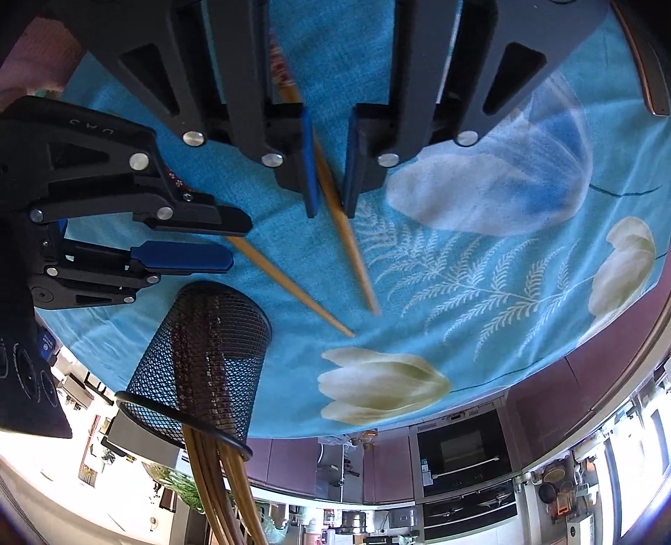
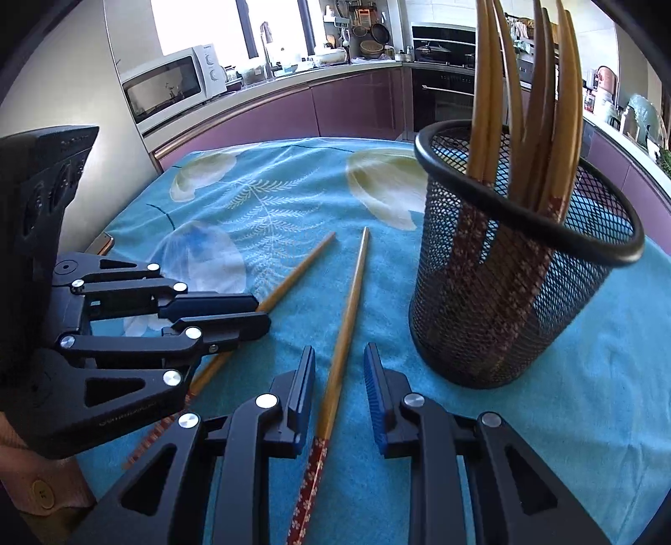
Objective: Organize utensils
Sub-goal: 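Reach the left tool to the last chopsticks and grasp one while the right tool grasps another, then lift the left tool's chopstick upright over the cup while the right tool lifts its own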
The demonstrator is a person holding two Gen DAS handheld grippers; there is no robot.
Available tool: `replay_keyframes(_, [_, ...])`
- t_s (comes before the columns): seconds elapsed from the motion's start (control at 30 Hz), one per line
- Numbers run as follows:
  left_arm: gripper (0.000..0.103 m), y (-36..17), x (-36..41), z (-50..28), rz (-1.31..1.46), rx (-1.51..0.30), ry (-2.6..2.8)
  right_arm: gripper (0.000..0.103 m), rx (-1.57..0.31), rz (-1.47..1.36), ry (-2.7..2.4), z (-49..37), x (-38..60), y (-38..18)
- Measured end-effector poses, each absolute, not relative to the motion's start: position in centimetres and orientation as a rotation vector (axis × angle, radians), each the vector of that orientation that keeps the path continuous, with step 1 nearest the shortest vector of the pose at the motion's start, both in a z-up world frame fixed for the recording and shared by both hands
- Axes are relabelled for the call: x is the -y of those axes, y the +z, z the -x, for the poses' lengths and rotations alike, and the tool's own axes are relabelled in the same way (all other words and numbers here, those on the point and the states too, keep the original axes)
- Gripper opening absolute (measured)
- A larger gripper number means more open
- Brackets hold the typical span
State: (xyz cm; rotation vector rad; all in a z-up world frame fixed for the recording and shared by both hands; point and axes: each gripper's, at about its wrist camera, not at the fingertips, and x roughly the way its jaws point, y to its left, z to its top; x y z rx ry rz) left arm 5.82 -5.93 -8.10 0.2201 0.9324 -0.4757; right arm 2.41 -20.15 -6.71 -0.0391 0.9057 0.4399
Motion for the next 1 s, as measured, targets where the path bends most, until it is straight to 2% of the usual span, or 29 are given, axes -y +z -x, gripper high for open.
replay_keyframes(0.13, [0.008,-8.1,5.8,-5.8,-0.217,-0.931,-0.469,0.021,-0.902,0.045,0.430,-2.9,19.8,-6.8])
replay_keyframes(0.23, [0.008,-8.1,5.9,-6.0,-0.214,-0.932,-0.465,0.015,-0.907,0.031,0.421,-3.1,20.0,-6.8])
replay_keyframes(0.3, [0.008,-8.1,5.8,-6.0,-0.209,-0.933,-0.457,0.008,-0.912,0.007,0.416,-3.1,20.3,-6.8])
replay_keyframes(0.7, [0.008,-7.3,4.3,-5.5,-0.148,-0.916,-0.433,0.005,-0.894,-0.157,0.448,-2.4,22.2,-6.0])
replay_keyframes(1.0, [0.008,-5.1,3.8,-4.6,-0.097,-0.868,-0.481,0.005,-0.789,-0.161,0.519,-0.4,22.9,-3.4])
